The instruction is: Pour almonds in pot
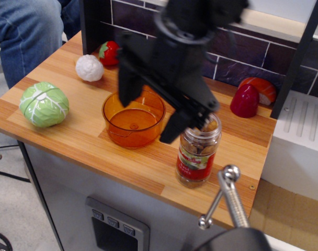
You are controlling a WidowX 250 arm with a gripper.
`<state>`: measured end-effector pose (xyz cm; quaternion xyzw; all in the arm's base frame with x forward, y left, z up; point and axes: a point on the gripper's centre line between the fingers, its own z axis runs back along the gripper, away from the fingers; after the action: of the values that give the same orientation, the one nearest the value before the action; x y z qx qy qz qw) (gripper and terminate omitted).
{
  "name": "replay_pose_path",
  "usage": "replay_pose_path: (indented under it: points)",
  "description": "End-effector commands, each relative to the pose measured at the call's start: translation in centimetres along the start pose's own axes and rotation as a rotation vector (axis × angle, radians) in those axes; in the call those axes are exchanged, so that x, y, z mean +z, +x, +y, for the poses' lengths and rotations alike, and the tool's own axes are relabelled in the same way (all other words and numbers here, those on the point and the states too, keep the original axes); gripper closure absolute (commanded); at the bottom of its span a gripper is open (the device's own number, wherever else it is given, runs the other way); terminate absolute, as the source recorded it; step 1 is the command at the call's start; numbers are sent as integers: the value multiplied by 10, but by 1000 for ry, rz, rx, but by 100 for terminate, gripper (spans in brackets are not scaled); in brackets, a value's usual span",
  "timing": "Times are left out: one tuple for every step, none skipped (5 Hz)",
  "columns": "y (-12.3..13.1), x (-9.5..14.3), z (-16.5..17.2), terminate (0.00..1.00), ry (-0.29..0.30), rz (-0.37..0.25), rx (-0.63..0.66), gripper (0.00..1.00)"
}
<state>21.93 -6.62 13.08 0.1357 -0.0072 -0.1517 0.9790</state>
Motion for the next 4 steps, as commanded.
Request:
replay_pose_path:
  points:
    - [25,32,-21,0,160,39,-469,0]
    - [43,34,-35,0,204,157,-629,0]
    - [55,16,-53,0,248,329,-757,0]
    - [62,-7,-65,0,251,439,-791,0]
